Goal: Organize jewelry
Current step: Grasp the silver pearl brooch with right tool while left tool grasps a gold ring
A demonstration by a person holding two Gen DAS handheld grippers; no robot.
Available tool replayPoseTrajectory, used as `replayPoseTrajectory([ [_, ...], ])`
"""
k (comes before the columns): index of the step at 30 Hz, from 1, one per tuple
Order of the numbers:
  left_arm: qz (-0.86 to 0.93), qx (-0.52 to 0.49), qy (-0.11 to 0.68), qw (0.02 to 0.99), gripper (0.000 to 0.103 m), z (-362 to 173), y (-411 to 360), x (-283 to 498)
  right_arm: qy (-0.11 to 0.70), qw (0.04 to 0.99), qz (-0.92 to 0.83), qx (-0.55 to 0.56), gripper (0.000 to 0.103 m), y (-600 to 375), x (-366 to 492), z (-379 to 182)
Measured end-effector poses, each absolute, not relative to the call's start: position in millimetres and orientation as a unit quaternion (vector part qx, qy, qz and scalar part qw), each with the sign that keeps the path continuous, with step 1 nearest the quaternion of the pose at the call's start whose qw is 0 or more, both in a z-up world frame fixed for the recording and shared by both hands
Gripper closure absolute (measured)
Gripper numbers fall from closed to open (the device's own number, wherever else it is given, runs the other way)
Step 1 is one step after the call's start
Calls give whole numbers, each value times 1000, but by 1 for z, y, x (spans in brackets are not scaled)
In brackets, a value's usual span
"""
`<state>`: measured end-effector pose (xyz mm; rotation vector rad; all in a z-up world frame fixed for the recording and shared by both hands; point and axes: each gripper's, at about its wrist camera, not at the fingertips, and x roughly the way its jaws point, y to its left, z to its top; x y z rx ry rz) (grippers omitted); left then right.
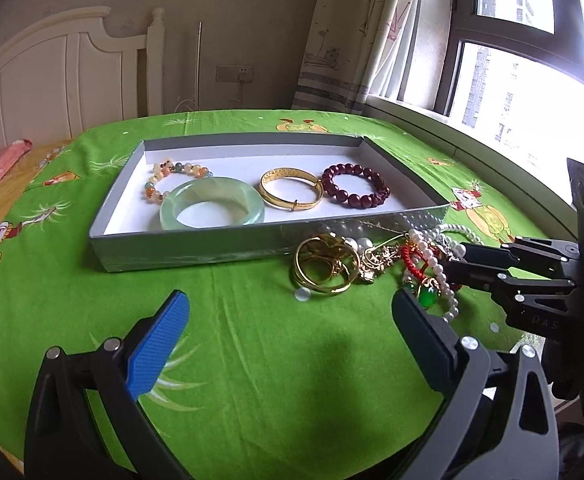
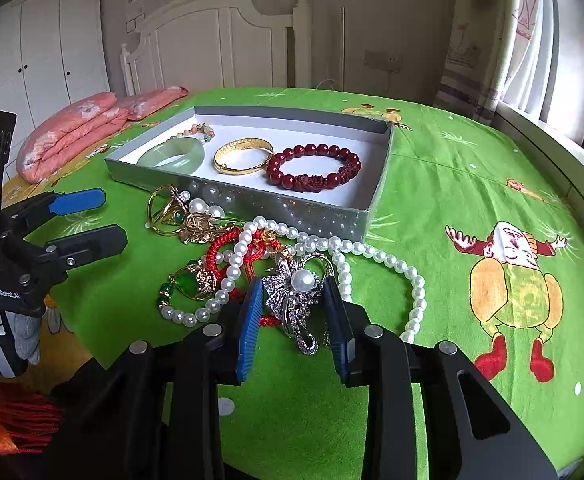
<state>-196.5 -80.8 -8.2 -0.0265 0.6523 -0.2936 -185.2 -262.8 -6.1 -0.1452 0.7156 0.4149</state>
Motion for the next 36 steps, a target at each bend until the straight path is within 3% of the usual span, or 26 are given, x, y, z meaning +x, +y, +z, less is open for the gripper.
replayPoseTrajectory([
  [3, -156, -47, 330, 930, 17, -11, -81, -186, 346, 914, 203, -65, 73, -265, -185, -6],
  [5, -156, -56, 331, 929, 19, -11, -82, -179, 344, 914, 204, -65, 73, -265, -185, -6],
  [8, -155, -42, 337, 928, 34, -12, -89, -171, 341, 915, 205, -60, 73, -266, -184, -7],
  [13, -153, -16, 336, 929, 46, -13, -98, -168, 335, 918, 203, -59, 73, -267, -186, -8],
  [17, -168, -1, 333, 928, 65, -14, -101, -169, 329, 921, 199, -58, 73, -265, -187, -9],
  [36, -182, -10, 286, 941, 65, 6, -98, -195, 282, 940, 185, -39, 73, -280, -196, 13],
])
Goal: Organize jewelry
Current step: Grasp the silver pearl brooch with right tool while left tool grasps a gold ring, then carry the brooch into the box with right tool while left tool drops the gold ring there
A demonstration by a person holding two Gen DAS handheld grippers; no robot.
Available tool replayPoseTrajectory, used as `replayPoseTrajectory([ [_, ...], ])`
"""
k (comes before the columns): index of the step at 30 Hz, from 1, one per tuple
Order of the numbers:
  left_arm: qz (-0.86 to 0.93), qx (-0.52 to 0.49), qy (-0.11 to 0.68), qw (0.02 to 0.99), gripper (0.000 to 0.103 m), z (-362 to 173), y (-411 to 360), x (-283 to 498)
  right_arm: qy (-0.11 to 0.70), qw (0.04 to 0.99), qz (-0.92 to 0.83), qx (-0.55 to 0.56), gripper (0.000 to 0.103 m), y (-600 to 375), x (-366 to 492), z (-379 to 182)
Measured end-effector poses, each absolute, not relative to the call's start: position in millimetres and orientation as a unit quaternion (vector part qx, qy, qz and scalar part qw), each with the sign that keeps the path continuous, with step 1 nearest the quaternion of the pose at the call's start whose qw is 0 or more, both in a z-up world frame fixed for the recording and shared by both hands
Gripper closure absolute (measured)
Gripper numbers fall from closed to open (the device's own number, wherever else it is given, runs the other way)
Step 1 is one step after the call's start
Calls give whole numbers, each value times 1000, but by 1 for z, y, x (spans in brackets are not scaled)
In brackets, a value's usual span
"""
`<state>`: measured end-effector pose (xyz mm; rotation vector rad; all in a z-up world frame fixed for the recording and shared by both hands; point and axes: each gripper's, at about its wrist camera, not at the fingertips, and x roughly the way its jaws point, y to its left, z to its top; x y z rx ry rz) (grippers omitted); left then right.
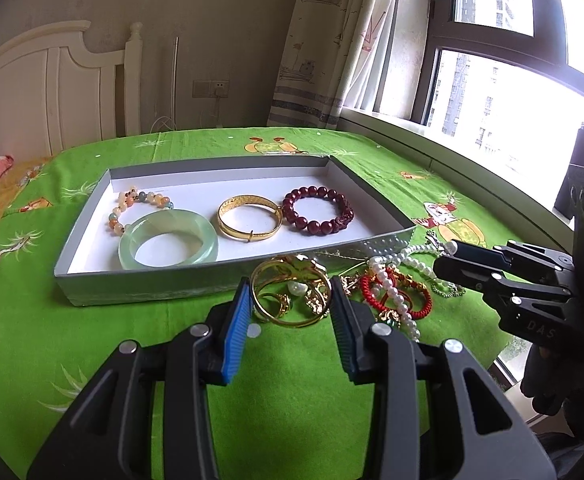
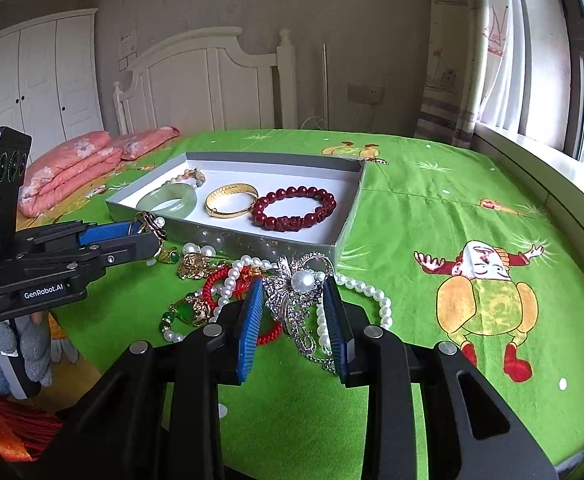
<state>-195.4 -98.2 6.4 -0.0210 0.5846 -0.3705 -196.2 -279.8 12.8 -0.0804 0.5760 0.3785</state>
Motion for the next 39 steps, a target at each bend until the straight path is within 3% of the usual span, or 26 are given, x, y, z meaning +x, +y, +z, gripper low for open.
replayPoseTrajectory([
  [23, -170, -20, 248, 954, 65, 44, -80, -188, 244, 948, 196, -64, 73, -262, -183, 44],
  [39, -145, -28, 273, 951, 65, 66, -45, -119, 249, 937, 221, -108, 73, -222, -134, 51],
])
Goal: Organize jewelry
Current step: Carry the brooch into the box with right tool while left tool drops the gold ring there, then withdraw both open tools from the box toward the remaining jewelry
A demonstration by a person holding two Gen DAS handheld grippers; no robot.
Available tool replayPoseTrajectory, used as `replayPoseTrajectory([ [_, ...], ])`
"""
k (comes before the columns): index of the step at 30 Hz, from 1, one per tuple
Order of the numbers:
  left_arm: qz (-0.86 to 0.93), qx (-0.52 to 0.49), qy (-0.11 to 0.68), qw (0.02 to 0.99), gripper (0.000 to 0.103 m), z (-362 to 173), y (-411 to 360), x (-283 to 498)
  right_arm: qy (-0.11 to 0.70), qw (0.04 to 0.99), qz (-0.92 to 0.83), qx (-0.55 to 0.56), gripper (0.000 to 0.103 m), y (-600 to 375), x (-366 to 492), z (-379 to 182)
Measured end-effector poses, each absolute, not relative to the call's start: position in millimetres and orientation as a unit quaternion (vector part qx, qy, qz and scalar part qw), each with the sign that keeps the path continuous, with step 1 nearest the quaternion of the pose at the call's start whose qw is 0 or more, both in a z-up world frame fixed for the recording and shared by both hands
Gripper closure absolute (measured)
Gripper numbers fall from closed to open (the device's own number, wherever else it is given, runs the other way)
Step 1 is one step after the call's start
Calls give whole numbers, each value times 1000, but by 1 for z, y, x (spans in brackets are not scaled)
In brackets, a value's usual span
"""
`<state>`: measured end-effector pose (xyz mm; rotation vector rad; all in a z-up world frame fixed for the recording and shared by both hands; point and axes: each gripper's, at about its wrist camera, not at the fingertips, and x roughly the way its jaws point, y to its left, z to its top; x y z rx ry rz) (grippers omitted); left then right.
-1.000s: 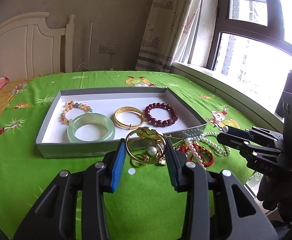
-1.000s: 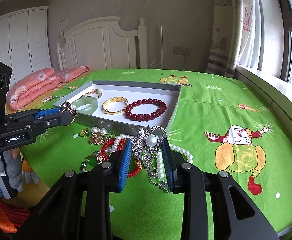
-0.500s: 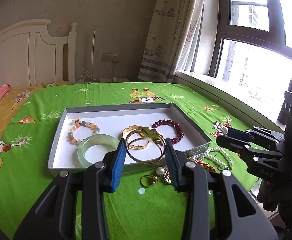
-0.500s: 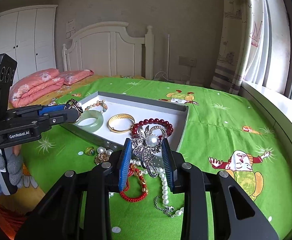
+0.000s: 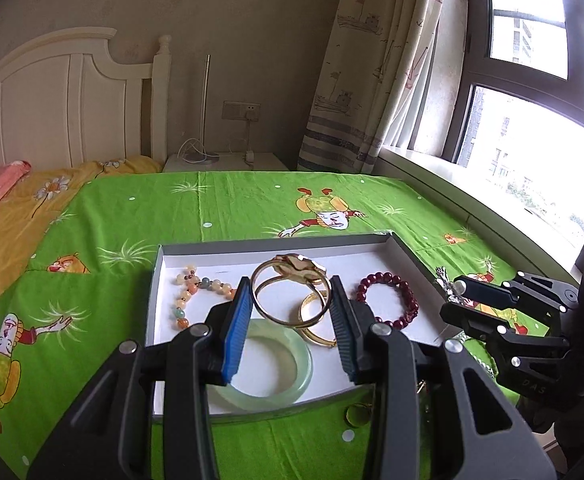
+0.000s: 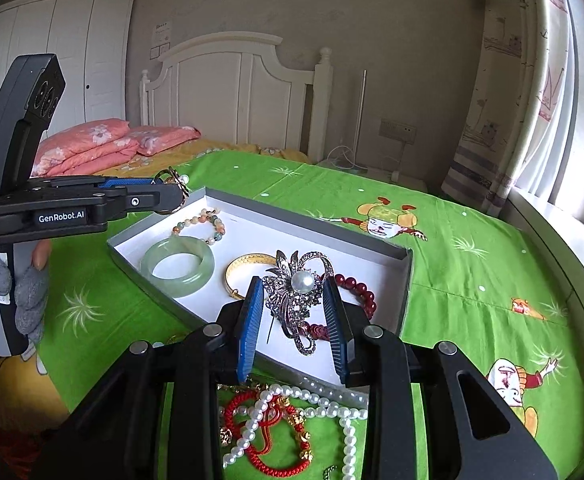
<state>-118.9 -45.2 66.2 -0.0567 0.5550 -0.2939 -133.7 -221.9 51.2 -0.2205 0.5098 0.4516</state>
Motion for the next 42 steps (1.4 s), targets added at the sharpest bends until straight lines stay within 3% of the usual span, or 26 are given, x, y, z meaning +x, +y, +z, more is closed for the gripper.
replayPoseTrajectory([
  [15, -98, 69, 388, 914, 65, 39, -67, -32, 362, 884, 237, -178, 73, -173, -26, 47],
  [23, -89, 88, 403, 906, 64, 35, -72, -15, 405, 864, 224, -197, 72, -157, 4, 30],
  [24, -89, 89, 405, 906, 63, 34, -72, -15, 410, 862, 225, -193, 69, -158, 5, 30],
  [27, -85, 91, 409, 904, 42, 28, -68, -22, 400, 870, 228, -178, 50, -167, 1, 38],
  [31, -85, 63, 381, 919, 34, 36, -54, -50, 351, 892, 245, -143, 49, -192, -28, 71],
  [32, -83, 53, 367, 925, 32, 42, -50, -61, 332, 901, 247, -135, 43, -201, -38, 83],
  [34, -71, 37, 324, 943, 11, 54, -46, -87, 282, 920, 245, -120, 19, -220, -65, 106],
  [35, -62, 34, 302, 951, 7, 59, -46, -102, 248, 932, 238, -116, 11, -230, -80, 117],
  [36, -55, 35, 282, 957, 2, 62, -46, -116, 212, 943, 229, -113, 10, -240, -96, 126],
  [39, -38, 48, 251, 966, 2, 58, -53, -146, 161, 962, 188, -114, 4, -265, -132, 130],
  [42, -22, 53, 252, 966, 2, 44, -57, -159, 200, 963, 151, -103, 4, -287, -141, 110],
])
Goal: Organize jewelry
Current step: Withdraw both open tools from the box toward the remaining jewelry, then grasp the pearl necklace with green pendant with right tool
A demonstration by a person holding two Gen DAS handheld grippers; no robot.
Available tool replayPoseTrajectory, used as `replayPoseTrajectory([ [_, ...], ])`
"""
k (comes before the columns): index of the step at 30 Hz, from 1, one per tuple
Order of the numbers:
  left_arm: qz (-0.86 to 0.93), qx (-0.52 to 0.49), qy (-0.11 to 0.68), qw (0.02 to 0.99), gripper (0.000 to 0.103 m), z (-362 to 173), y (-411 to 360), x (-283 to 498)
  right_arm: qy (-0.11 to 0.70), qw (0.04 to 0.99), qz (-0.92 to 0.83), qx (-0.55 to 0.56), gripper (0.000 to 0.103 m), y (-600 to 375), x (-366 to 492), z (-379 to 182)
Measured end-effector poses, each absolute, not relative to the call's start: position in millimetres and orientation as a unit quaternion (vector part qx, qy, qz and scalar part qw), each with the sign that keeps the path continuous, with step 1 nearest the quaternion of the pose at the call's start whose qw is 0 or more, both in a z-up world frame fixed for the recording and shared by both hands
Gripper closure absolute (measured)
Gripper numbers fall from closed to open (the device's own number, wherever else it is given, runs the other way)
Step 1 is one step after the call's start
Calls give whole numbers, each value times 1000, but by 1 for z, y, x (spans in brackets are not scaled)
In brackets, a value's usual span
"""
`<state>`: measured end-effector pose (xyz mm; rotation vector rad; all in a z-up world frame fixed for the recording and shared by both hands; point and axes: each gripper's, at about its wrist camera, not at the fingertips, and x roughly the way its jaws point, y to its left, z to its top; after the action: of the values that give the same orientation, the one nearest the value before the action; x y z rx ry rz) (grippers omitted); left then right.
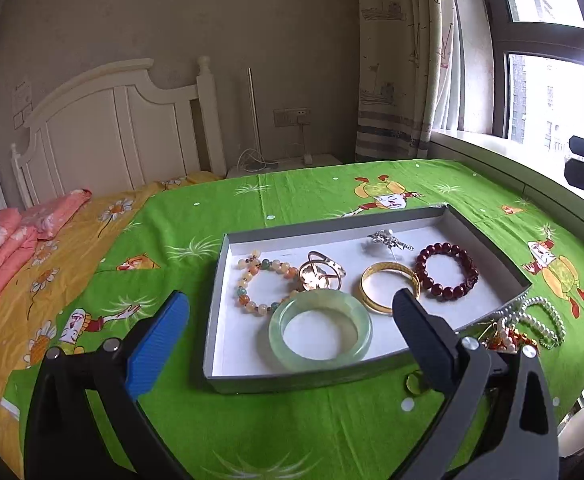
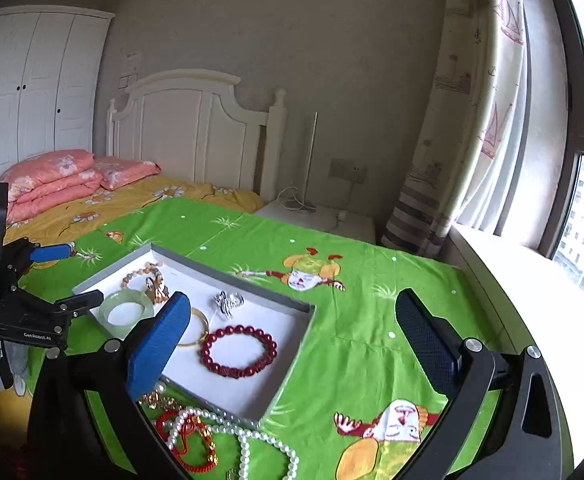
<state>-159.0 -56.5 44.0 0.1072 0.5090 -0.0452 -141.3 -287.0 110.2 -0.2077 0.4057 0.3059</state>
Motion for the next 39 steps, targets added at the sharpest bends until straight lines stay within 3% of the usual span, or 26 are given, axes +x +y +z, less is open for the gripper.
replayPoseTrajectory([
  [8, -44, 18, 333, 942, 3, 15, -45, -135, 274, 951, 141, -1, 9, -339, -173, 37],
  [13, -47, 3, 295, 954, 3, 18, -42, -149, 285, 947, 145, -21, 14, -331, -182, 20],
  [20, -47, 28, 294, 954, 3, 19, -51, -153, 310, 934, 179, -4, 38, -321, -185, 6],
  [30, -48, 31, 297, 953, 3, 18, -51, -152, 311, 912, 260, -59, 83, -252, -192, 3],
  [39, -52, 23, 297, 953, 3, 18, -49, -152, 321, 910, 256, -63, 85, -240, -178, 4],
])
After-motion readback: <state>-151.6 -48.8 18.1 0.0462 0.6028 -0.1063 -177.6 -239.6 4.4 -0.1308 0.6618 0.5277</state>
